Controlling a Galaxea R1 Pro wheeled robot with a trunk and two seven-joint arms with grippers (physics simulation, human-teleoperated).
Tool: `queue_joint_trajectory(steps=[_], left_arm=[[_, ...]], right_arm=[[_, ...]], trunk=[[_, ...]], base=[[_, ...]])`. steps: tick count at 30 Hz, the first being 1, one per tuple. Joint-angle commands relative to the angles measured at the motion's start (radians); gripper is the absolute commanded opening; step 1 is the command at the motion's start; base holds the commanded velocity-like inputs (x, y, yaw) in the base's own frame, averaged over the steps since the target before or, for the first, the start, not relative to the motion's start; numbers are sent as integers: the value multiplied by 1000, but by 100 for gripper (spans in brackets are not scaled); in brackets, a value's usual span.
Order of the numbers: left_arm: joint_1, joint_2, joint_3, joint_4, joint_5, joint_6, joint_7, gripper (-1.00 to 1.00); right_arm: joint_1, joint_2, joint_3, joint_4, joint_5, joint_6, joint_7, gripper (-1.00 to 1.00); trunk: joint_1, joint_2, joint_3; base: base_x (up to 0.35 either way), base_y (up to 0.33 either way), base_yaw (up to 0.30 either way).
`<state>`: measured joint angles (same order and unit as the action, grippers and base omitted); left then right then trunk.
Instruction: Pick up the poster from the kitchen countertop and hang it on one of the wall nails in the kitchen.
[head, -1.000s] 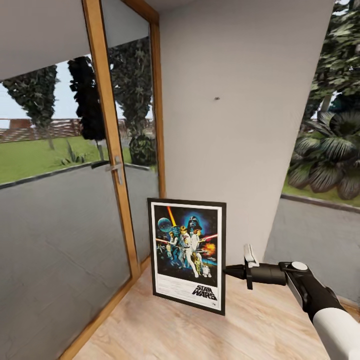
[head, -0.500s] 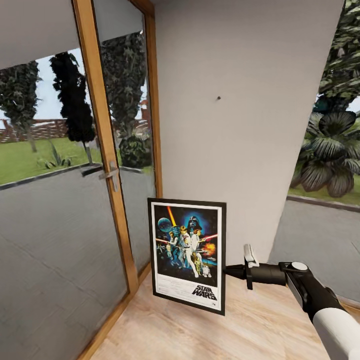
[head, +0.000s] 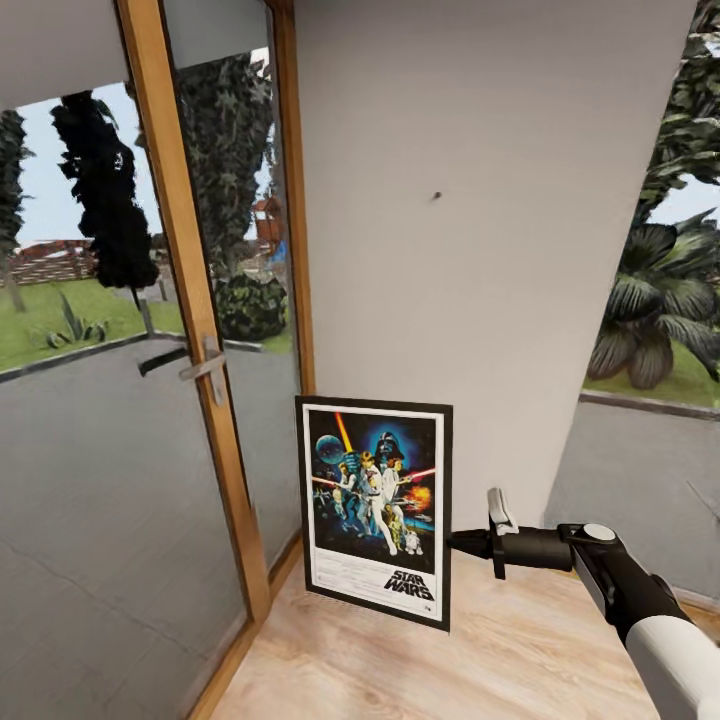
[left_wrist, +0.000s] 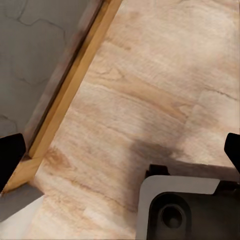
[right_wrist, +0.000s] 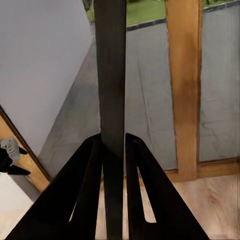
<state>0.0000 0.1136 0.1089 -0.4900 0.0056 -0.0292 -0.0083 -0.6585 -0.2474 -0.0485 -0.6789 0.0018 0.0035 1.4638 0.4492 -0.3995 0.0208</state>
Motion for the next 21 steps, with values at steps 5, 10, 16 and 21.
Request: queue_joint_trajectory(steps=[5,10,16,21], left_arm=[[0,0,2,1,0,-3,-1,100],[0,0,2,1,0,-3,-1,100],[0,0,2,1,-1,-3,-1,100],[0,0,2,1,-1,-3,-1,100]], right_arm=[[0,0,-2,1,0,5,6,-100],[0,0,-2,1,0,7,6,-100],[-1,0,-2,20,-1,6,6,-100],[-1,0,-2,32,-3,6,6,-100]], trunk=[[1,-1,3],[1,-1,6],[1,-1,11],[1,-1,14]], base=[[271,258,-292],[267,254,-295],[130,117,-295],[17,15,-295]])
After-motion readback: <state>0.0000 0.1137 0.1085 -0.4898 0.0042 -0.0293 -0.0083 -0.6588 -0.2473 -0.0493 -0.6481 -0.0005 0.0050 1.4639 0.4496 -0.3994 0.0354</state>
